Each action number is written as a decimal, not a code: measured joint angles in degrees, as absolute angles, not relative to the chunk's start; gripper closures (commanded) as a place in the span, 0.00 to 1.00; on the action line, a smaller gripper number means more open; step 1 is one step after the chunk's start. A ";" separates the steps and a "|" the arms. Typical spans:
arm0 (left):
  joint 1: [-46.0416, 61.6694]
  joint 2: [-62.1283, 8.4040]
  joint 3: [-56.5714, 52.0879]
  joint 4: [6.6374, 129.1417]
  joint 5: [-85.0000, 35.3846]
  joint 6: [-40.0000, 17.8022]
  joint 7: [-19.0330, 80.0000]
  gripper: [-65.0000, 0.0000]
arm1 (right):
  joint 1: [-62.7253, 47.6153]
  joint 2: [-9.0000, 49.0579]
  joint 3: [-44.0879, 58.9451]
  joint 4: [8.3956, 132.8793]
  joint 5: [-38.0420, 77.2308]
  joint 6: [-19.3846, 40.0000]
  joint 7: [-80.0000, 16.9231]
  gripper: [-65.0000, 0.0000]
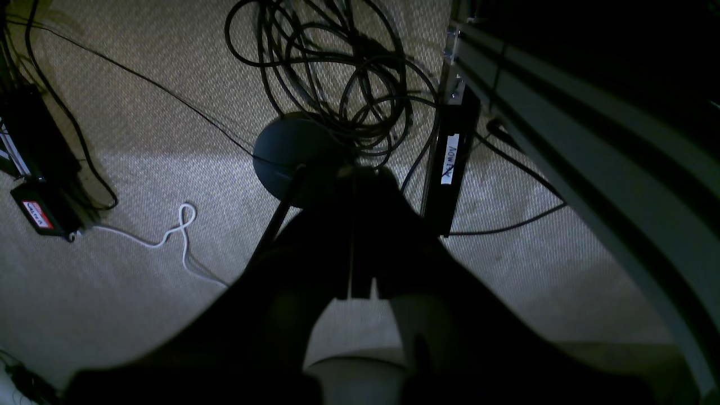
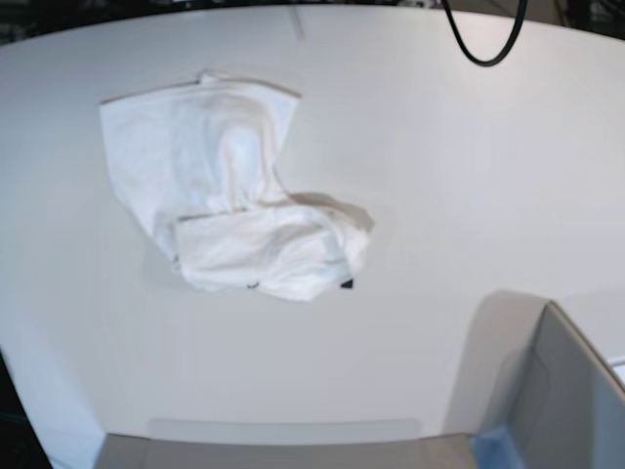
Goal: Layout the t-shirt on the table in an organized manner, then fold the t-shirt properly
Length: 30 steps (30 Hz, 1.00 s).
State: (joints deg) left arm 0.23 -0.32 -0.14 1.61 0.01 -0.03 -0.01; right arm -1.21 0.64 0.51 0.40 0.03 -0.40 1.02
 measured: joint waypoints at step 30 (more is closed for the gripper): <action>8.32 -3.55 -0.12 11.11 0.01 -0.43 -5.93 1.00 | -5.52 1.61 0.01 4.51 -0.19 -0.38 1.04 1.00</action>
